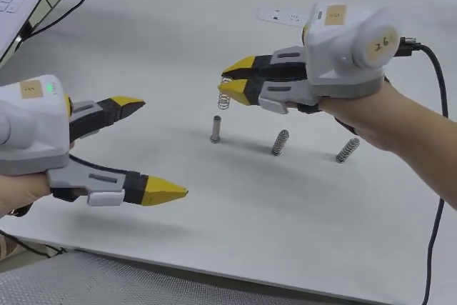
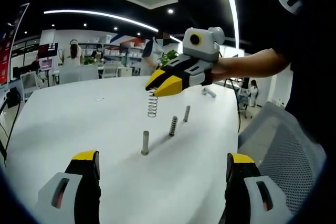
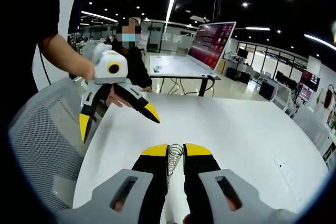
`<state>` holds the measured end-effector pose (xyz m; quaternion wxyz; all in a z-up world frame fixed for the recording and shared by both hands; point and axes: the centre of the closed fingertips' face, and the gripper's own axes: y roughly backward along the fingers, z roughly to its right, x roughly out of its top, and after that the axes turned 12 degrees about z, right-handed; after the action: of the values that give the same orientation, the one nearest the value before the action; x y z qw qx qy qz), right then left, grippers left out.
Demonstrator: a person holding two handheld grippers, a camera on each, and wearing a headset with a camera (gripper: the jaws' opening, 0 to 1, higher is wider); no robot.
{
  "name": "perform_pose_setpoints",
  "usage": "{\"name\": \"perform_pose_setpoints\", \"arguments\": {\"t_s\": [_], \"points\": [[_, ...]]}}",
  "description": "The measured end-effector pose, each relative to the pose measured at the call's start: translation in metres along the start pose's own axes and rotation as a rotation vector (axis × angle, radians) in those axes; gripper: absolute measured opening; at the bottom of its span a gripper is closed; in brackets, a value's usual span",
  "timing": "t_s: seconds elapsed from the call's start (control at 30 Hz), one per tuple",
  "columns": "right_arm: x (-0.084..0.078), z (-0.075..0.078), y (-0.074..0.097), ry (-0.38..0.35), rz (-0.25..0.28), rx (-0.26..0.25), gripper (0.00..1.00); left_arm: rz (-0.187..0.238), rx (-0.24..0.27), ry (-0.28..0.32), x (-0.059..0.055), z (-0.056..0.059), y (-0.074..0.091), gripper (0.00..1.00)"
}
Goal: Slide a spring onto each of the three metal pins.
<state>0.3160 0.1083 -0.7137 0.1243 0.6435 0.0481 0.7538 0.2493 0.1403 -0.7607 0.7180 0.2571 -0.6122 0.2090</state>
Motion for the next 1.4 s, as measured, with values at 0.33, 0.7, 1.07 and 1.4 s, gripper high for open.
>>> {"name": "perform_pose_setpoints", "arguments": {"t_s": [0.33,0.7,1.07,1.4], "points": [[-0.008,0.000,-0.006,-0.004,-0.022,0.003,0.08,0.000,0.004,0.007,0.000,-0.001,0.002,0.98],[-0.016,-0.001,-0.011,-0.012,-0.042,0.007,0.08,-0.006,0.013,0.023,-0.003,-0.003,0.006,0.98],[-0.022,-0.001,-0.012,-0.023,-0.051,0.007,0.08,-0.008,0.013,0.030,-0.004,-0.002,0.005,0.98],[-0.026,-0.002,-0.015,-0.028,-0.059,0.010,0.08,-0.005,0.014,0.022,-0.003,-0.002,0.006,0.98]]}}
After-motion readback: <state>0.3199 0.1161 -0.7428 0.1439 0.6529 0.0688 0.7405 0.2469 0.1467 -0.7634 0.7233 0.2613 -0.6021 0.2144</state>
